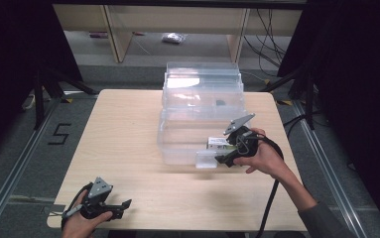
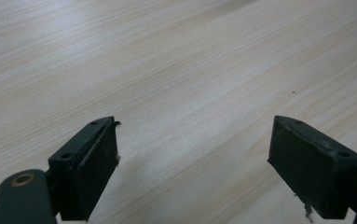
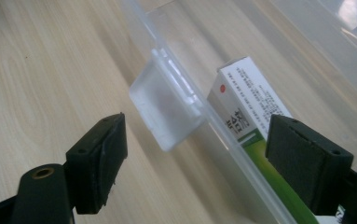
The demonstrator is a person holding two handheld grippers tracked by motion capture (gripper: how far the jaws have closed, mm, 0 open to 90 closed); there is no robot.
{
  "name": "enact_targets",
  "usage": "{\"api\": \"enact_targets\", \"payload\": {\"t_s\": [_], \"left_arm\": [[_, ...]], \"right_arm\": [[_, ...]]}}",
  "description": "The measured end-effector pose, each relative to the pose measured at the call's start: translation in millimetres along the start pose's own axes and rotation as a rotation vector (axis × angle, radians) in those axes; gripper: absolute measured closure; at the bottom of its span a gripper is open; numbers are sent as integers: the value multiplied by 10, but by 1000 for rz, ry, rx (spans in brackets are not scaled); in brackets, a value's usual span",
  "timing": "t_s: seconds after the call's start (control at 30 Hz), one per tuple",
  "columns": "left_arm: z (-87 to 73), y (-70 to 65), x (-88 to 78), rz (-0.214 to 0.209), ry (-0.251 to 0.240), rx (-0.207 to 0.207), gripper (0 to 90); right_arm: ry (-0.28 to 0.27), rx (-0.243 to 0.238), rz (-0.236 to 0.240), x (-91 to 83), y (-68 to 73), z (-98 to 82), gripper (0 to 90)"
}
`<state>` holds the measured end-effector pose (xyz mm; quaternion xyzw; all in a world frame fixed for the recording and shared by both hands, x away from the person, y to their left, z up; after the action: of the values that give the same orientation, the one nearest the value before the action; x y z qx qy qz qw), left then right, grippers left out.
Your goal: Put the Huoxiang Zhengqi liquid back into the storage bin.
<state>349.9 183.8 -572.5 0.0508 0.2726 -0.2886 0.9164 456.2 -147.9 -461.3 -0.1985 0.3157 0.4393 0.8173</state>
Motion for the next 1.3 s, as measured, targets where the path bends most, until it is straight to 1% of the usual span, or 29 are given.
{"api": "enact_targets", "payload": {"t_s": [0.03, 0.07, 0.1, 0.13, 0.17, 0.2, 0.23, 0.27, 0.37, 0.4, 0.47, 0.5, 0.67, 0.7, 0.73, 0.77, 0.8, 0.83, 0.9, 0.97, 1.0, 1.03, 1.07, 1.13, 1.17, 1.2, 1.23, 1.27, 1.3], "left_arm": [[-1, -1, 1, 0, 1, -1, 151], [-1, 0, 0, 0, 1, 0, 151], [-1, 0, 0, 0, 1, -1, 151], [0, 1, -1, 0, 1, 0, 151], [1, 1, -1, 1, 0, 0, 151], [4, 2, 2, 5, -6, 0, 151], [4, 2, 2, 5, -6, 0, 151], [2, 2, 1, 3, -3, 1, 151], [0, 1, -2, 1, 2, 2, 151], [0, 1, -1, 1, 1, 0, 151], [1, 2, 1, 2, 0, -1, 151], [0, 1, 1, 1, 0, -1, 151], [0, 2, 0, 0, 1, 4, 151], [-1, 0, 0, 1, 1, 0, 151], [-1, 1, 0, 2, 1, 0, 151], [-1, 0, 0, 1, 2, 0, 151], [-1, 2, 2, 0, 2, 7, 151], [-1, 2, 2, 0, 2, 7, 151], [-3, -2, 3, 4, 2, 0, 151], [-3, -3, 4, 3, 2, -1, 151], [-3, -4, 4, 3, 2, 0, 151], [-3, -4, 4, 3, 1, 0, 151], [-3, -3, 4, 3, 2, 0, 151], [-3, -3, 4, 3, 2, -1, 151], [-3, -3, 4, 3, 2, 0, 151], [-3, -3, 4, 3, 1, 0, 151], [-2, -5, 4, 3, 0, 0, 151], [-3, -6, 5, 3, 0, 0, 151], [-3, -6, 5, 3, 0, 0, 151]], "right_arm": [[7, 17, 2, 2, 35, -18, 212], [7, 2, 3, 0, 41, -25, 211], [13, 28, -2, 7, 79, -45, 209], [10, 5, 1, 8, 72, -48, 203], [12, -5, 6, 12, 85, -63, 201], [3, 7, 4, 26, 122, -85, 201], [3, 7, 4, 26, 122, -85, 201], [-6, -5, 12, 29, 144, -97, 200], [-9, 0, 8, 37, 180, -116, 197], [-7, -7, 15, 24, 211, -135, 195], [-6, -13, 10, 22, 216, -145, 193], [-19, -13, 17, 31, 235, -146, 193], [-15, 2, 29, 21, 313, -201, 187], [-22, 0, 4, 18, 306, -209, 187], [-28, 5, 3, 23, 319, -215, 187], [-24, -5, 11, 19, 325, -229, 187], [-31, 15, -5, 7, 352, -249, 187], [-31, 15, -5, 7, 352, -249, 187], [-36, 1, 7, 0, 371, -266, 187], [-33, 7, 0, 4, 391, -297, 190], [-34, 15, 5, 17, 411, -317, 190], [-37, 6, 14, 32, 425, -333, 190], [-20, 18, 3, 25, 432, -366, 190], [-21, 23, 9, 43, 460, -403, 190], [-22, 0, 24, 54, 458, -416, 190], [-29, 16, 26, 71, 484, -435, 190], [-21, 18, 33, 62, 491, -448, 192], [-27, 14, 13, 60, 475, -475, 193], [-27, 14, 13, 60, 475, -475, 193]]}}
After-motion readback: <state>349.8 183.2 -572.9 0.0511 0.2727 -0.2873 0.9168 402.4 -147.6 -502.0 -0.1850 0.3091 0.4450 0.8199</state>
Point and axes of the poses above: each handheld gripper's, and its own axes: x roughly forward along the jaws, z roughly out of its top, y roughly to its left, the point moved 10 cm from there along x, roughly forward along the jaws, and after that the axes turned 11 degrees about -y, right-handed, at the moved point
